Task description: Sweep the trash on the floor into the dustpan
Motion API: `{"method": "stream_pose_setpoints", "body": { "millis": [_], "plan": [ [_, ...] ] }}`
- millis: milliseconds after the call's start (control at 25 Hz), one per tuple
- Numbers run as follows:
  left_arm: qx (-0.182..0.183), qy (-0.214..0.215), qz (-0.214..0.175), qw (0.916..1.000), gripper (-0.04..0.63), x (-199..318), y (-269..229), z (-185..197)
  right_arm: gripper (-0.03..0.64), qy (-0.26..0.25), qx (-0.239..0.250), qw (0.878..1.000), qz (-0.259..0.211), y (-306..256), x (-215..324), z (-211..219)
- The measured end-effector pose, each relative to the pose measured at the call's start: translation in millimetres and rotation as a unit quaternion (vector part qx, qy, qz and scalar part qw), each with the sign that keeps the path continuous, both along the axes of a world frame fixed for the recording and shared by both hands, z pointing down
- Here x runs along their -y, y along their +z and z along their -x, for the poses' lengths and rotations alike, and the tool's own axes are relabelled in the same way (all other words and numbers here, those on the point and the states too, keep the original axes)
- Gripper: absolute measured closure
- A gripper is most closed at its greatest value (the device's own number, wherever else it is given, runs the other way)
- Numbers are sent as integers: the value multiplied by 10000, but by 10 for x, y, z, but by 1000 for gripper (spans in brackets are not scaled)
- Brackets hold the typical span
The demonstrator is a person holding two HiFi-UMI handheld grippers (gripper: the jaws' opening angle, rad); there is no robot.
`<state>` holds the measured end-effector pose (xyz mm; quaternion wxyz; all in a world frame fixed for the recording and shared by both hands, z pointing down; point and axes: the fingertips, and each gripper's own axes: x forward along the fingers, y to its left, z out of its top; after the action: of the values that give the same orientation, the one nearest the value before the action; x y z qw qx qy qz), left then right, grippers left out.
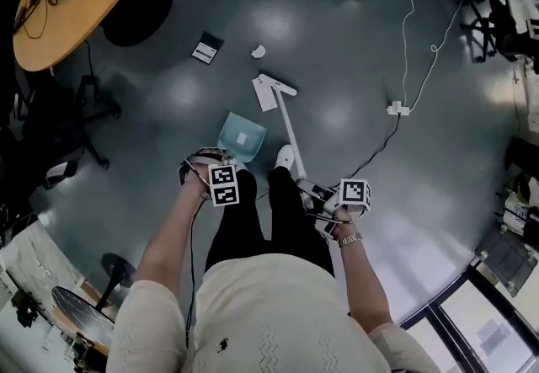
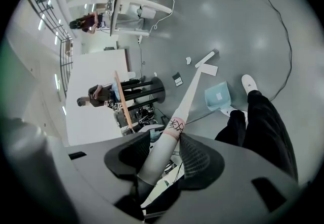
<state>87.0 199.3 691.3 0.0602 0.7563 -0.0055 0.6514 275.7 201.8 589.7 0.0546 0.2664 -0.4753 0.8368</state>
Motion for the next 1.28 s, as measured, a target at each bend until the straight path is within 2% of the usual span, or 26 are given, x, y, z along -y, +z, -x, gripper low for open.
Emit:
{"method": "stream_pose_setpoints", "body": {
  "millis": [280, 440, 640, 800, 920, 1080, 1160, 1280],
  "plan": [
    [-50, 3, 132, 9999, 503, 293, 24, 25, 436, -372, 28, 9991, 191, -45, -211, 220],
    [-96, -37, 199, 9997, 503, 347, 6, 109, 436, -893, 83, 9951, 405, -138, -536, 358],
    [-103, -25, 159, 9998, 503, 250, 2, 107, 436, -1684, 144, 9831, 699, -318, -991, 432],
    [-110, -17, 49, 9999, 503, 106, 26, 101, 436, -2336, -27, 9696, 723, -414, -1291, 453],
    [-106, -48, -56, 9999, 503, 9, 10, 103, 436, -2602, -11, 9631, 692, -490, -1418, 464],
    [-106, -79, -138, 9998, 503, -85, -17, 117, 436, -2798, 148, 9576, 664, -655, -1481, 506],
    [-116, -152, -175, 9997, 503, -121, -33, 144, 436, -2701, 232, 9605, 633, -741, -1455, 546],
    [-99, -592, -239, 9979, 503, -158, -56, 247, 436, -2373, 277, 9693, 576, -821, -1376, 551]
  ]
}}
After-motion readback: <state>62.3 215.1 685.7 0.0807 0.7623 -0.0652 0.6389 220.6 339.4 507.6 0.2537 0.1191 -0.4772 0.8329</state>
